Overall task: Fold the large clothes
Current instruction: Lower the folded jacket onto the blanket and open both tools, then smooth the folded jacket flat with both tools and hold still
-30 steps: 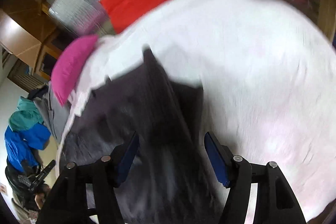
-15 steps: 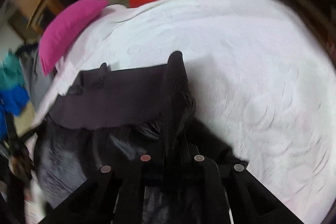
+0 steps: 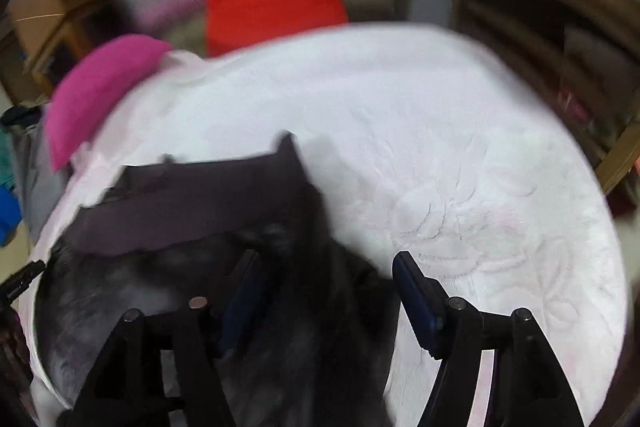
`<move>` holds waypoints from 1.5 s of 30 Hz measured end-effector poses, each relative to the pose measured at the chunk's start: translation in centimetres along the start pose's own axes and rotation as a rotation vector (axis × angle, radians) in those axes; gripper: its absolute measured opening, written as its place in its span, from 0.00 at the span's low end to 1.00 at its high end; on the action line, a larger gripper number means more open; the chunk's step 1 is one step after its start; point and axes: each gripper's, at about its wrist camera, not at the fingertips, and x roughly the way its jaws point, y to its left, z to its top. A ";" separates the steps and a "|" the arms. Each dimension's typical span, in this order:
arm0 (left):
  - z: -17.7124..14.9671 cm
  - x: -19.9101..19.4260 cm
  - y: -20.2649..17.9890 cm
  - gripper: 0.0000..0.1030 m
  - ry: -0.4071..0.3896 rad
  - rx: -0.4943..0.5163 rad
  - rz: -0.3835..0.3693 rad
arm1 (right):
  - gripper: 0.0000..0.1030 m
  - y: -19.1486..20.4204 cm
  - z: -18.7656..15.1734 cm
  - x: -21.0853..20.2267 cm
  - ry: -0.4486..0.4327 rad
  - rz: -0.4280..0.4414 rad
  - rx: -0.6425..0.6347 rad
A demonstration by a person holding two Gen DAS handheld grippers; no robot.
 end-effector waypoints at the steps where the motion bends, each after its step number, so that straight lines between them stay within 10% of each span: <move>1: -0.8 -1.4 -0.5 0.67 -0.025 0.000 -0.009 | 0.73 0.6 -0.7 -1.0 -0.022 0.009 -0.007; 13: -10.8 -3.9 -5.9 0.70 0.012 -0.008 -0.059 | 0.79 6.6 -11.8 0.0 -0.040 -0.042 -0.070; 45: -10.7 -6.1 -6.1 0.76 0.004 -0.048 -0.079 | 0.85 8.6 -13.0 -3.8 -0.114 0.006 -0.073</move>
